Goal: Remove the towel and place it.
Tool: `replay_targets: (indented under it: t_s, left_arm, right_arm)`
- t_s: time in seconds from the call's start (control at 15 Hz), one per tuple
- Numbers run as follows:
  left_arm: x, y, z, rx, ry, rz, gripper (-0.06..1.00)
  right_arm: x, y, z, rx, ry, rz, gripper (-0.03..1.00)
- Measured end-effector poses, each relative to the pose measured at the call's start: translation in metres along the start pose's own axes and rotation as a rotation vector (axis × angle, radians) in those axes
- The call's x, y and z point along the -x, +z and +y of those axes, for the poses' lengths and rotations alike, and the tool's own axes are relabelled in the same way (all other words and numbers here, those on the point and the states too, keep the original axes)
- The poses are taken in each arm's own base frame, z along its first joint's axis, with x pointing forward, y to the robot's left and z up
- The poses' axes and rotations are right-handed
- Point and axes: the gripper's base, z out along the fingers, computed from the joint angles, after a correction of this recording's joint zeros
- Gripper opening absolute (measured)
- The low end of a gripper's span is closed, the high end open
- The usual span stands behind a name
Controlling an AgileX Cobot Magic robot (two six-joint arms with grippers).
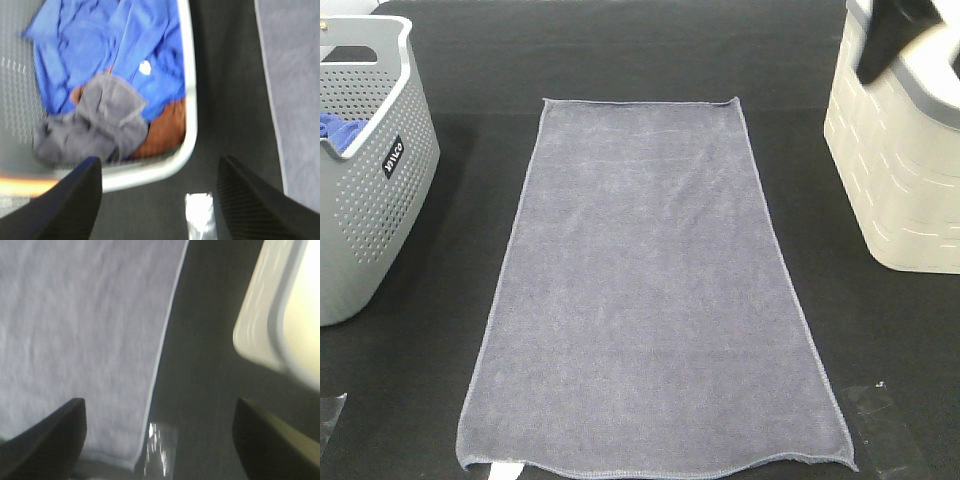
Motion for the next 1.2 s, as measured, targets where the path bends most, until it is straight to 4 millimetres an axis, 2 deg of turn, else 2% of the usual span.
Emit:
replay_targets:
  t_s: [0.2, 0.33, 0.4, 0.6, 0.8, 1.07, 1.2]
  left_arm:
    - [-0.067, -0.029, 0.017, -0.028, -0.034, -0.065, 0.63]
    - [-0.112, -0.038, 0.026, -0.048, -0.053, -0.112, 0.63]
    - [-0.147, -0.044, 0.031, -0.087, -0.062, -0.170, 0.63]
    - [-0.196, -0.045, 0.028, -0.206, -0.002, -0.280, 0.63]
    - [-0.220, -0.042, 0.019, -0.326, 0.102, -0.362, 0.63]
    - [-0.226, -0.020, 0.004, -0.404, 0.195, -0.359, 0.63]
    - [-0.225, -0.019, 0.003, -0.412, 0.210, -0.375, 0.63]
  right_arm:
    - [-0.063, -0.002, -0.003, -0.002, 0.000, 0.050, 0.76]
    - [-0.104, 0.004, -0.005, -0.004, 0.000, 0.087, 0.76]
    - [-0.134, 0.009, -0.007, -0.005, 0.000, 0.106, 0.76]
    - [-0.189, 0.017, -0.009, -0.004, 0.000, 0.091, 0.76]
    - [-0.224, 0.017, -0.011, 0.003, -0.001, -0.053, 0.76]
    - [-0.258, 0.002, -0.012, 0.017, -0.024, -0.305, 0.76]
    - [-0.265, -0.002, -0.012, 0.017, -0.038, -0.361, 0.76]
